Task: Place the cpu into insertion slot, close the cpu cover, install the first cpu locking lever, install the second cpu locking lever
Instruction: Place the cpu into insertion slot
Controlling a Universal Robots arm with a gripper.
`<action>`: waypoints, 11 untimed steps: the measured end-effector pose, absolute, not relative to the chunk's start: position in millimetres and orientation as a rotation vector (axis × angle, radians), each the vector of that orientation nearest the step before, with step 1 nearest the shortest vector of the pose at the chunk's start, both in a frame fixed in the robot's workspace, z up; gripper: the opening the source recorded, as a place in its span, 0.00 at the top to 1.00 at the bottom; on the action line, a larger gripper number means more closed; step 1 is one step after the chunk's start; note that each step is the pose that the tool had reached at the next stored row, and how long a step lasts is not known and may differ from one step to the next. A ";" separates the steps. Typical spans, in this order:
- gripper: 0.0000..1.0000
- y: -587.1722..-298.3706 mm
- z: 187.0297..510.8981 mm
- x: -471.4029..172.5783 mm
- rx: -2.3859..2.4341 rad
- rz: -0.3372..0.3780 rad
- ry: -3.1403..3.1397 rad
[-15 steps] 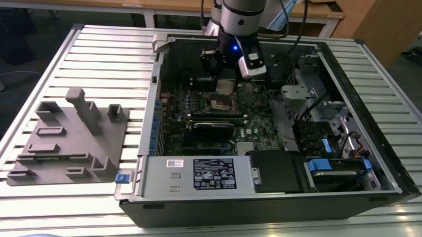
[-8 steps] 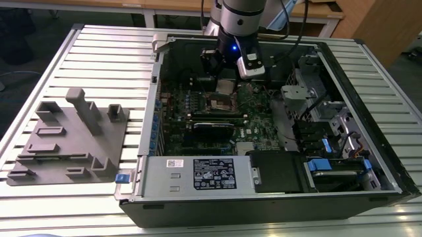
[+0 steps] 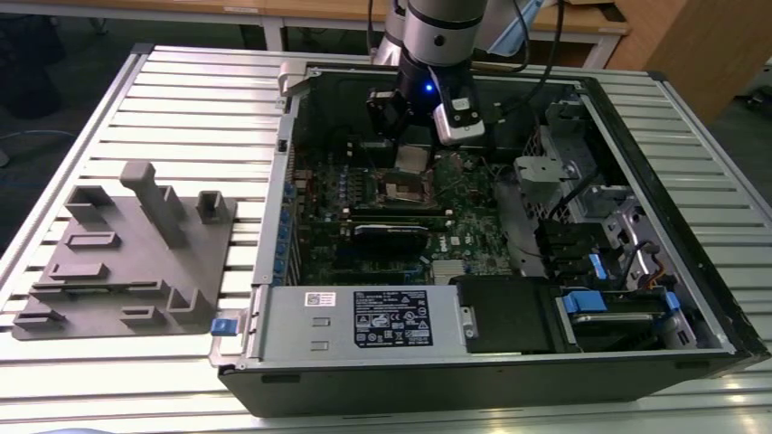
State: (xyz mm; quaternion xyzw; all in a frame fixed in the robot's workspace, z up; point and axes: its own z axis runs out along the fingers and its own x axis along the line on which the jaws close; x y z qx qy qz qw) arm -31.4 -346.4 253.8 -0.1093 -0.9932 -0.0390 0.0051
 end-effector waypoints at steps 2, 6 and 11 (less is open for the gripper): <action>0.46 -346.4 253.8 -31.4 -0.346 -0.122 -3.110; 0.46 -346.4 253.6 -31.4 -0.374 -0.122 -3.107; 0.46 -346.4 253.3 -31.4 -0.450 -0.123 -3.099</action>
